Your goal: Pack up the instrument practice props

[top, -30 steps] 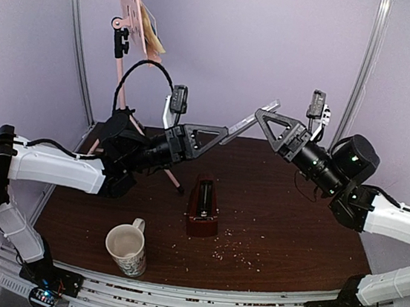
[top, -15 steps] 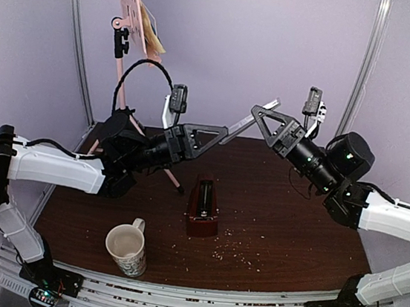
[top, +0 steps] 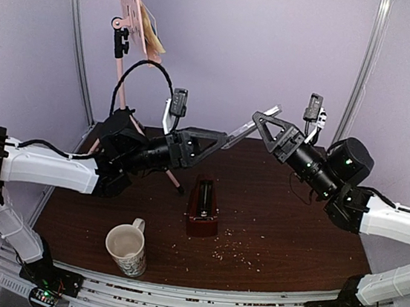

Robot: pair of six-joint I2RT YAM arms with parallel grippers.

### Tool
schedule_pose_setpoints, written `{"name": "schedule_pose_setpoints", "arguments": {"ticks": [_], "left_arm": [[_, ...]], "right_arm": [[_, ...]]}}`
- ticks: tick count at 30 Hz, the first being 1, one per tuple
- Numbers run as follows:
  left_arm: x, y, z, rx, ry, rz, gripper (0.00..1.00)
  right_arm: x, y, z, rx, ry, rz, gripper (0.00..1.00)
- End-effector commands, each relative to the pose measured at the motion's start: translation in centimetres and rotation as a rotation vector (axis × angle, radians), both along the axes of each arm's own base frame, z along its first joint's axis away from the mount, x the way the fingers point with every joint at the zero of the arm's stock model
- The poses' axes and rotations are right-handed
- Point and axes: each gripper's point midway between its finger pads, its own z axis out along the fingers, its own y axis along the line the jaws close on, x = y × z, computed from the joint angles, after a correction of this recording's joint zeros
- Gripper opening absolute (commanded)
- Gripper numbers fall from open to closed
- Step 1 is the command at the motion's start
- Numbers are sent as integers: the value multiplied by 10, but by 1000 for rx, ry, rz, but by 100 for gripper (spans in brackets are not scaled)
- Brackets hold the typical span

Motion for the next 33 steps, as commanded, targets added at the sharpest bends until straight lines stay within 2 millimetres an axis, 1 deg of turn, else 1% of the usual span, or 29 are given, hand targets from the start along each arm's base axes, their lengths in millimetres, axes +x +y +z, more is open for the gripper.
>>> {"name": "schedule_pose_setpoints", "arguments": {"ticks": [1, 2, 6, 7, 9, 11, 14, 19, 21, 25, 28, 30, 33], "left_arm": [[16, 16, -36, 189, -13, 161, 84], [21, 21, -46, 232, -2, 200, 85], [38, 38, -98, 431, 75, 290, 90], [39, 40, -116, 489, 105, 286, 90], [38, 38, -143, 571, 137, 257, 91], [34, 35, -161, 620, 155, 216, 91], [32, 34, -182, 663, 187, 198, 90], [39, 36, -215, 749, 242, 223, 90], [42, 36, -224, 775, 256, 236, 89], [45, 40, -236, 813, 266, 261, 89], [44, 37, -245, 826, 273, 247, 89], [41, 31, -246, 824, 264, 230, 89], [32, 15, -242, 814, 227, 196, 89]], "right_arm": [[0, -17, -18, -98, 9, -95, 52], [1, -19, -25, -132, 19, -110, 52], [3, -27, -65, -257, 73, -158, 52], [2, -29, -75, -282, 86, -163, 52], [1, -33, -90, -313, 98, -177, 52], [1, -39, -102, -325, 105, -202, 52], [0, -46, -113, -311, 112, -220, 52], [0, -45, -116, -280, 113, -218, 52], [2, -44, -119, -283, 117, -217, 52], [3, -42, -126, -294, 128, -213, 52], [3, -41, -133, -300, 135, -213, 52], [3, -41, -137, -304, 141, -215, 52], [1, -40, -138, -302, 140, -215, 53]]}}
